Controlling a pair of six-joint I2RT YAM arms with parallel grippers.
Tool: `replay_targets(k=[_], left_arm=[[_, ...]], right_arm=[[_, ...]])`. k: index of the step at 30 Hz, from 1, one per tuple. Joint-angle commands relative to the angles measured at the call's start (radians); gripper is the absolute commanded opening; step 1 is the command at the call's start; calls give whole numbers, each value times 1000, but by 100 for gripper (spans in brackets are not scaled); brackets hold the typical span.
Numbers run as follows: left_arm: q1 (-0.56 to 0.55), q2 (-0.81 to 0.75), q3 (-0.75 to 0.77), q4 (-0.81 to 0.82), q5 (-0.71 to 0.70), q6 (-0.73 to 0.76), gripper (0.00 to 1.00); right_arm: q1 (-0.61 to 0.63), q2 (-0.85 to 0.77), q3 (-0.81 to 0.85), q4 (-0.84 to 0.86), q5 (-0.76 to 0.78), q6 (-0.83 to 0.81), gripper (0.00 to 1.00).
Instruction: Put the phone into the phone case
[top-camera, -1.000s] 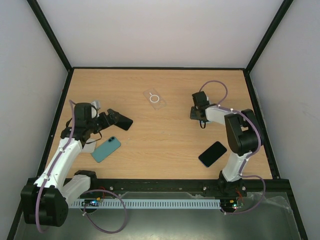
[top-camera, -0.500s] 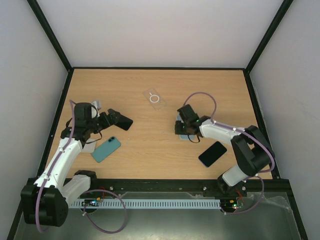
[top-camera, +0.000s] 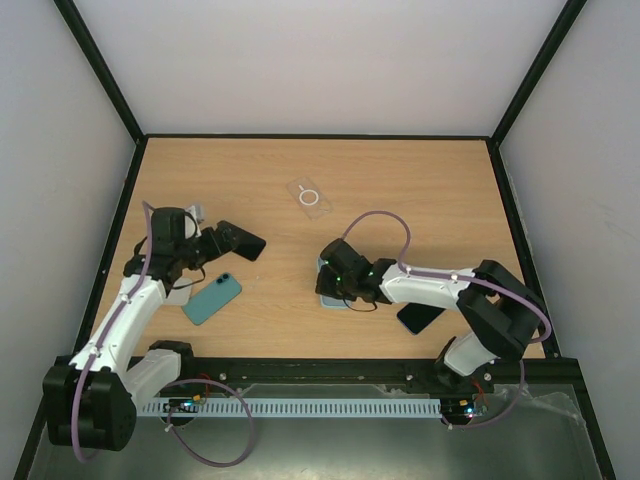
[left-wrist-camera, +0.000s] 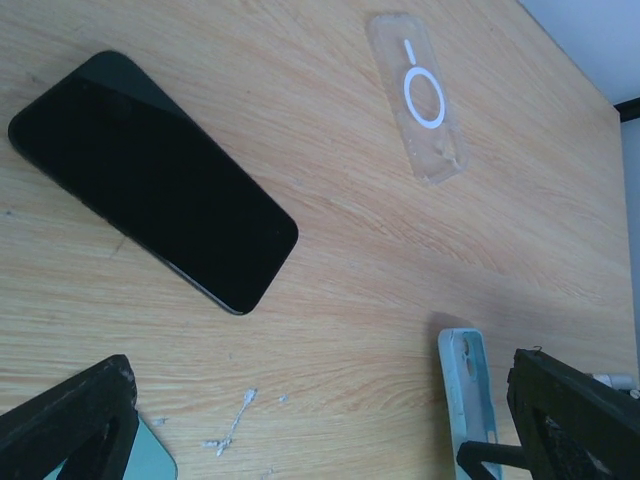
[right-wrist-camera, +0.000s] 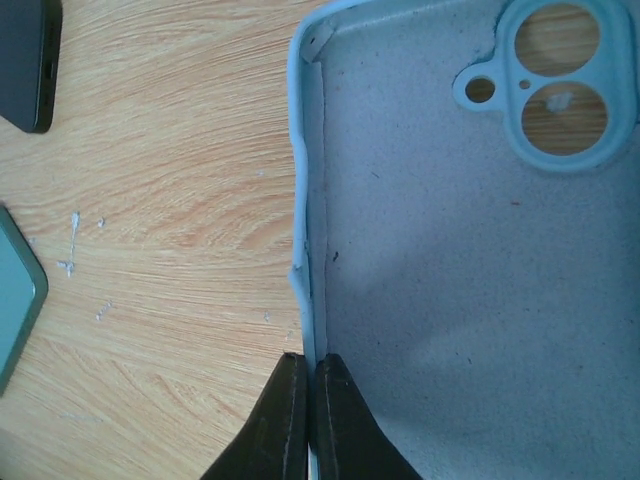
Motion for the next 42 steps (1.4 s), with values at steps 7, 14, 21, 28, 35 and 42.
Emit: replay_targets(k=[7, 14, 21, 28, 35, 42], left_arm=[[1, 7, -11, -26, 33, 3, 100], [1, -7, -13, -28, 27, -9, 100], [-15, -9, -11, -29, 31, -6, 100], [-50, 13, 11, -44, 17, -2, 100], [-82, 1, 3, -47, -8, -7, 100], [-83, -1, -2, -40, -13, -13, 100]], right_arm=[[9, -57, -7, -65, 82, 113, 21], [7, -170, 18, -225, 200, 195, 44], [-9, -301, 14, -423, 335, 309, 76], [-113, -386, -42, -589, 388, 422, 89], [-190, -415, -94, -729, 442, 496, 91], [-297, -454, -144, -768, 469, 451, 90]])
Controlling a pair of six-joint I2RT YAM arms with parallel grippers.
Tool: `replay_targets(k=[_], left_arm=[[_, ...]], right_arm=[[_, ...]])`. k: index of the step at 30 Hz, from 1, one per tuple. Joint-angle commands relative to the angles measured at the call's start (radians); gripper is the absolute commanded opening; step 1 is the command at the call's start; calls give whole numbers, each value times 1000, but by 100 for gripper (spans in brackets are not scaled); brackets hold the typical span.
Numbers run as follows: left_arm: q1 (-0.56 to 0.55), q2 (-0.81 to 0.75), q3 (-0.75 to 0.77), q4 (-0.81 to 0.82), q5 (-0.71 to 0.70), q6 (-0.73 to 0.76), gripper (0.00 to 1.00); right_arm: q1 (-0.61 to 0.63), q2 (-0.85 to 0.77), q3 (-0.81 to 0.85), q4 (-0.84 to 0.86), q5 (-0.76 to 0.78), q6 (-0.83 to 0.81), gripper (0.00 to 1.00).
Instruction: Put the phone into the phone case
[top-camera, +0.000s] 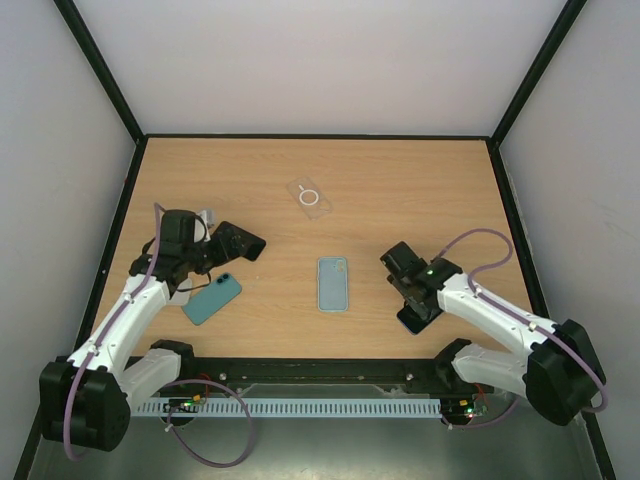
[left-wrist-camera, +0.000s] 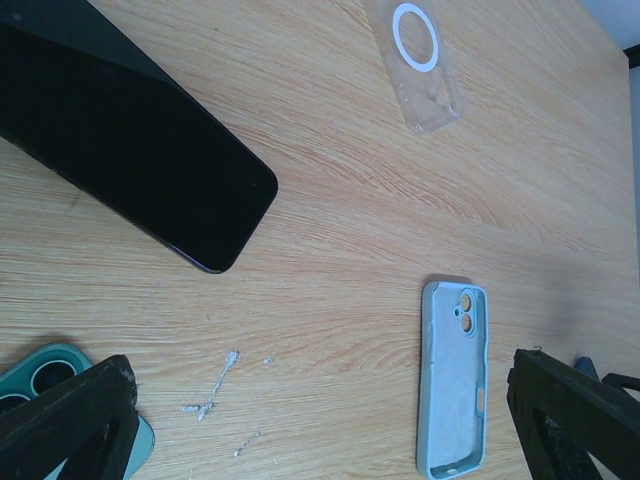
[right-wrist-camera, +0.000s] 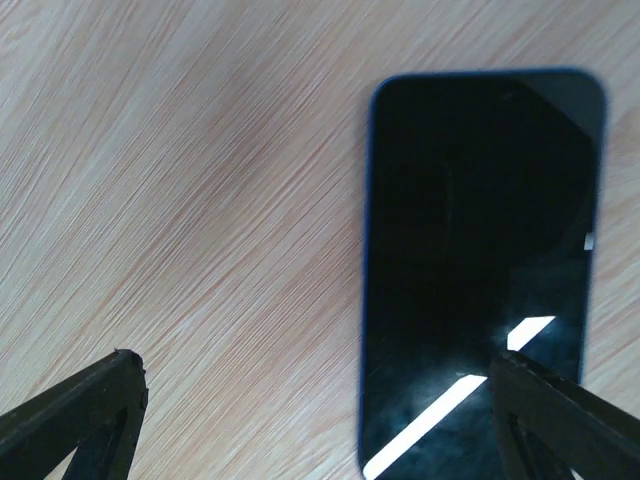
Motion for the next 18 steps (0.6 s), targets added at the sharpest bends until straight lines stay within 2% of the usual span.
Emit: replay_targets(k=[1, 8, 18], left_arm=[[-3, -8, 9, -8, -11, -8, 100], [-4, -12, -5, 1, -16, -13, 100], [-4, -6, 5, -2, -10, -14, 100]], right_arm=[[-53, -38, -30, -89, 73, 3, 90], [-81, -54, -119, -39, 77, -7, 91], [-105, 30, -212, 113, -29, -51, 90]])
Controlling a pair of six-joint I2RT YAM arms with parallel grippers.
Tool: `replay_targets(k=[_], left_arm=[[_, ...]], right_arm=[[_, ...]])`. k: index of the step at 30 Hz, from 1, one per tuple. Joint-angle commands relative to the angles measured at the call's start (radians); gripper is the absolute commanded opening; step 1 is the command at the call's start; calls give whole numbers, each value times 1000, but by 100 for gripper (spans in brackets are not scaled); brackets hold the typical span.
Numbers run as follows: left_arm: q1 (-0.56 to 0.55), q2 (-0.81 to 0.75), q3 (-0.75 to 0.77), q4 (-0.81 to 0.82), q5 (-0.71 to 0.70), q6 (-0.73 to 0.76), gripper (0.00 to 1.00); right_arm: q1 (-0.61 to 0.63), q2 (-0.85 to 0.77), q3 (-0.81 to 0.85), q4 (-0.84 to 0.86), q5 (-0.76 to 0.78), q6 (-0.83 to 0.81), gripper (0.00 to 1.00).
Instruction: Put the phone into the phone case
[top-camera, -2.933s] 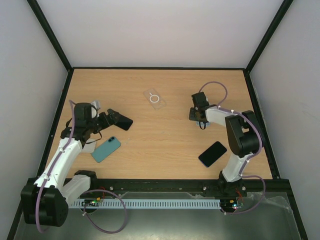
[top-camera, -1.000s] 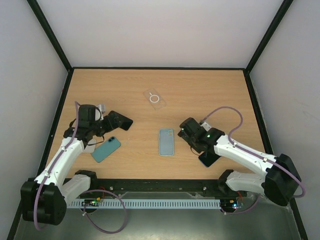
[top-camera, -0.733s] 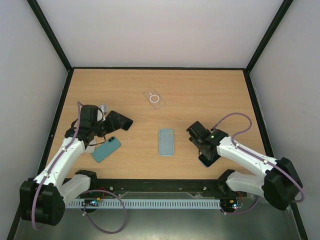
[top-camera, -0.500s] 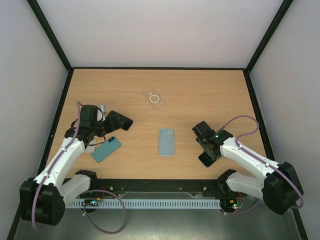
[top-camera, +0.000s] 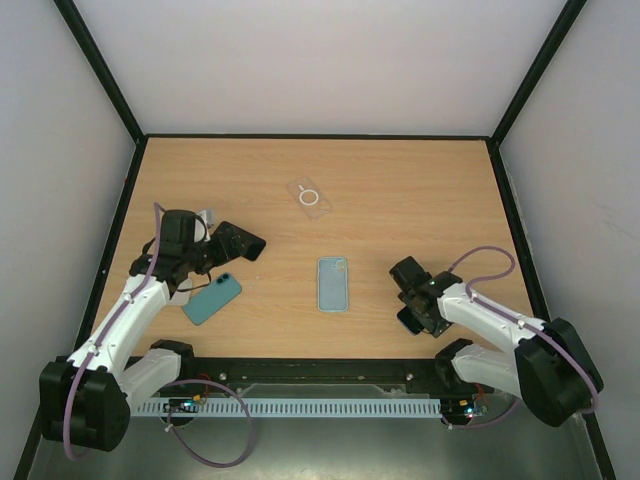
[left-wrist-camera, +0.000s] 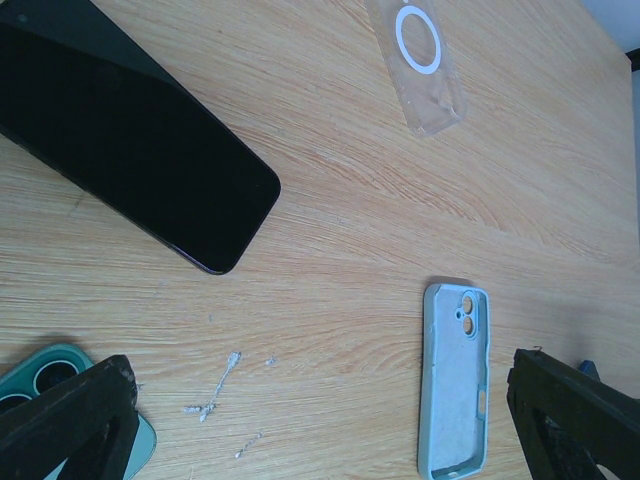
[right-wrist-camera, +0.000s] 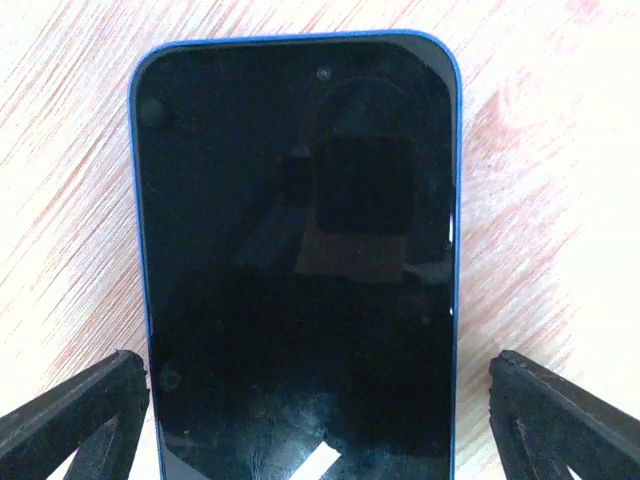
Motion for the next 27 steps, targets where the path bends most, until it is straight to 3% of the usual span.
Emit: replay_targets(k=[1, 16, 27], left_arm=[[-4, -5, 7, -3, 0, -9, 100], [-10, 10, -6, 12, 3, -20, 100], [-38, 2, -20, 14, -6, -26, 100]], right_arm=[[-4, 58, -28, 79, -31, -31, 89], [-4, 279, 83, 221, -169, -237, 77], [71, 401, 175, 359, -259, -478, 77]])
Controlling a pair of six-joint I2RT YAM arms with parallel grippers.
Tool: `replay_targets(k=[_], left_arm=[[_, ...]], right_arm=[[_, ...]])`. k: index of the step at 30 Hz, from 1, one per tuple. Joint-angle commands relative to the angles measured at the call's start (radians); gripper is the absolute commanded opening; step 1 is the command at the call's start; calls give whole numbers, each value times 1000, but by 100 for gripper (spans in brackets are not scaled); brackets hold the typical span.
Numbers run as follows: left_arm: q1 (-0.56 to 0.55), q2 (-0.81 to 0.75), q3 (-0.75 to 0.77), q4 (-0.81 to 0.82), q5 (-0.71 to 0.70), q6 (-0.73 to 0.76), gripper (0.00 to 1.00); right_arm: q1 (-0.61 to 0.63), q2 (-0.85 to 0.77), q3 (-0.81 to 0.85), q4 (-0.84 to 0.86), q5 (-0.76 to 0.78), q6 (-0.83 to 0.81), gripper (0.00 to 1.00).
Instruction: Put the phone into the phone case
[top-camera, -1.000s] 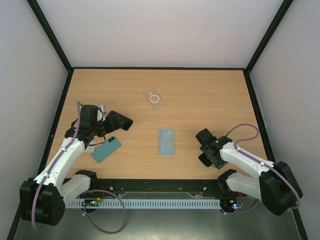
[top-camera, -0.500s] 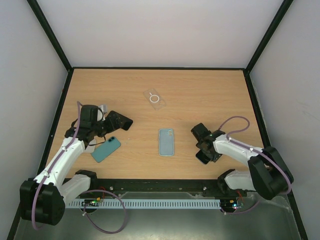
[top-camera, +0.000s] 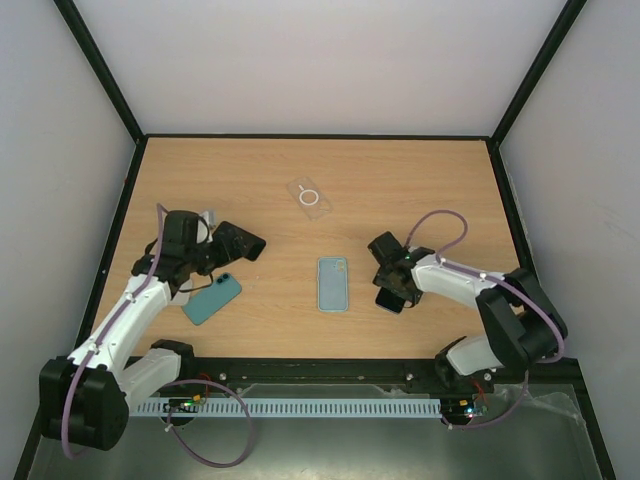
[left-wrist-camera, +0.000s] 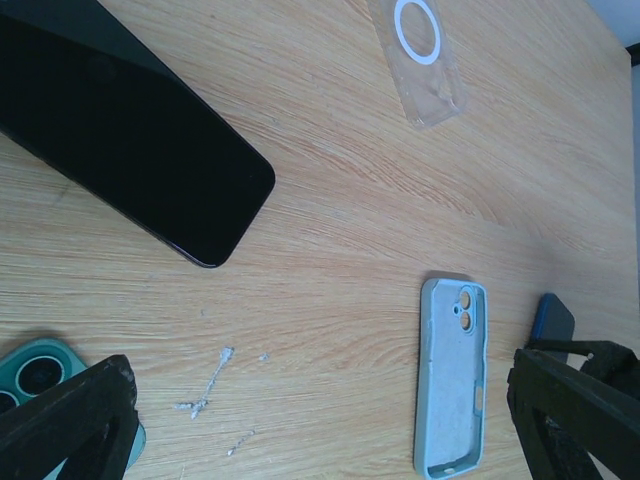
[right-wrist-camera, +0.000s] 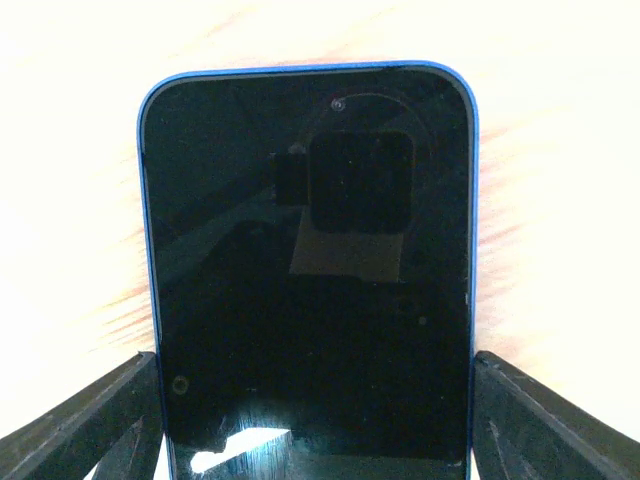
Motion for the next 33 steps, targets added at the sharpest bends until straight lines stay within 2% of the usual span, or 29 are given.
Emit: replay_targets(k=[1, 9, 18, 25, 33], left_arm=[[-19, -8, -13, 3, -4, -9, 100], [-56, -19, -20, 12, -39, -40, 100], [-114, -9, -21, 21, -48, -59, 100], [-132, -23, -13, 11, -55, -65, 100], [-133, -28, -49, 37, -32, -79, 100]], right_arm=[[90, 95, -2, 142, -181, -87, 77], [153, 144, 25, 168, -151, -155, 79], [160, 141, 9, 156, -108, -129, 81], [164, 197, 33, 103, -57, -133, 76], [166, 225, 64, 67, 14, -141, 75]])
